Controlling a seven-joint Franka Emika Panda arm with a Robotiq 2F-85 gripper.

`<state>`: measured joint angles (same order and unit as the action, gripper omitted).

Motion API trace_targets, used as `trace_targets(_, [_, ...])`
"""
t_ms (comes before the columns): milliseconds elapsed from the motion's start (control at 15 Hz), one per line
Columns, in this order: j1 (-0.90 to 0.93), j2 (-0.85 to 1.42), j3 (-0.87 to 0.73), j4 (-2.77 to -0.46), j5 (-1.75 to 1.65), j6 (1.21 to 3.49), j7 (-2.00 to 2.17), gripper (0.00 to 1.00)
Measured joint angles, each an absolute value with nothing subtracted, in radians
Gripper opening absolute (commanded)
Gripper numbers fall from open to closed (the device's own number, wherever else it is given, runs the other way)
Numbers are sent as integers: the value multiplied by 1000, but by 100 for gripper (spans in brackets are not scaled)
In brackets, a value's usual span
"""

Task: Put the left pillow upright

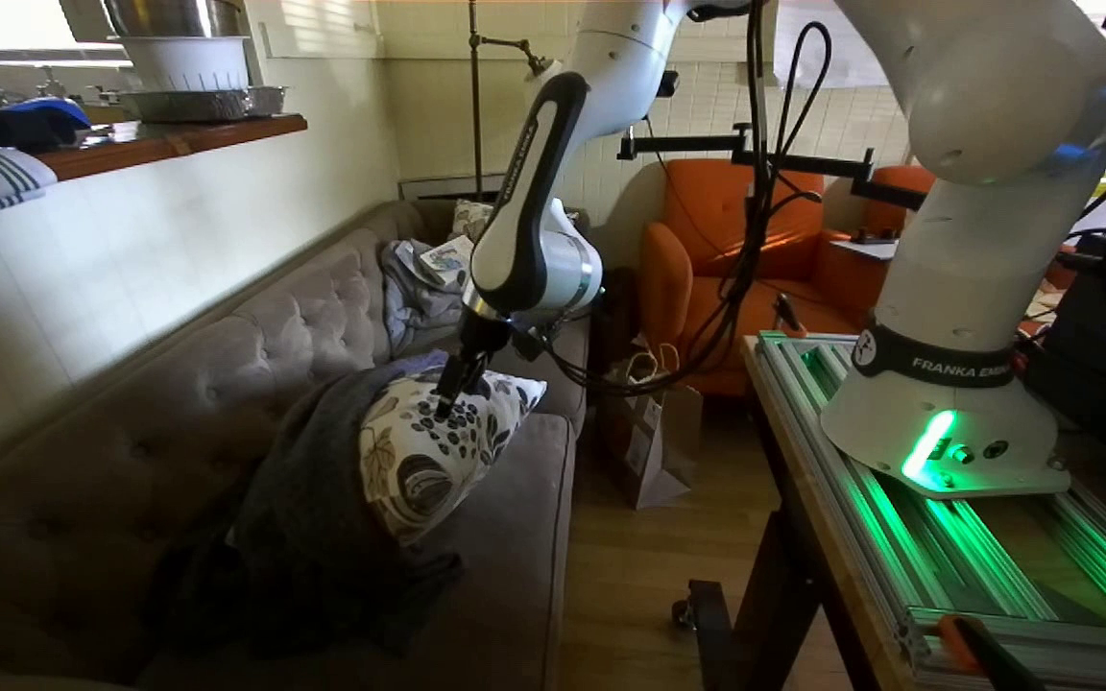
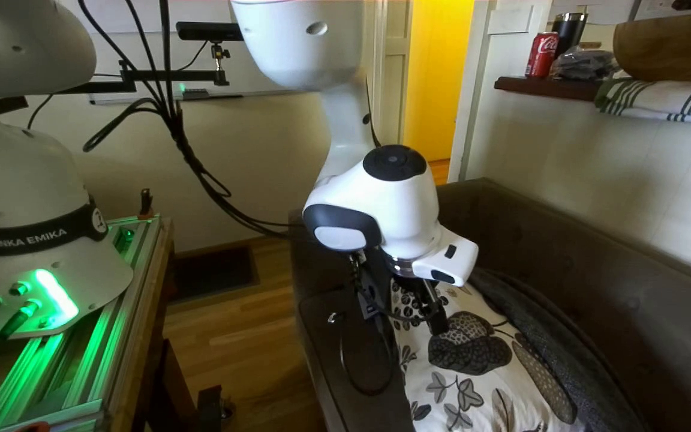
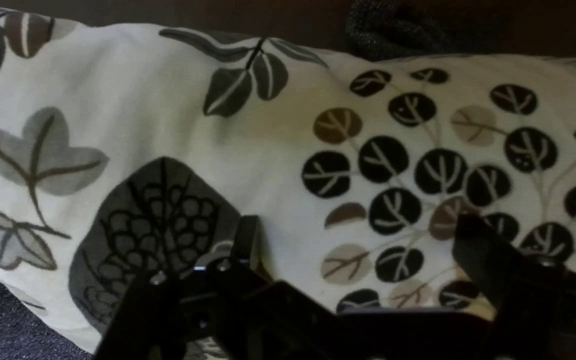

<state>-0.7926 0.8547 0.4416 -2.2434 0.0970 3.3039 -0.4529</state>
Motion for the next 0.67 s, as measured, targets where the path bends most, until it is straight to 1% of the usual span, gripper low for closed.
trace_targets(67, [-785, 861, 428, -2238, 53, 3307, -416, 91])
trace_targets(133, [-776, 865, 416, -2233, 21, 3309, -386, 84])
trace_targets(200, [-767, 867, 405, -2228, -5, 3309, -360, 85])
trace_targets(267, [-760, 868, 396, -2224, -25, 3309, -339, 70])
trace_targets(333, [-752, 869, 389, -2219, -42, 3309, -321, 60])
trace_targets(400, [-746, 871, 384, -2215, -54, 3309, -306, 60])
trace_targets(533, [-736, 871, 377, -2211, -70, 3309, -287, 46])
trace_targets(600, [-734, 871, 375, -2210, -77, 3309, -278, 38])
trace_targets(667, [-732, 871, 374, -2209, -82, 3309, -272, 32])
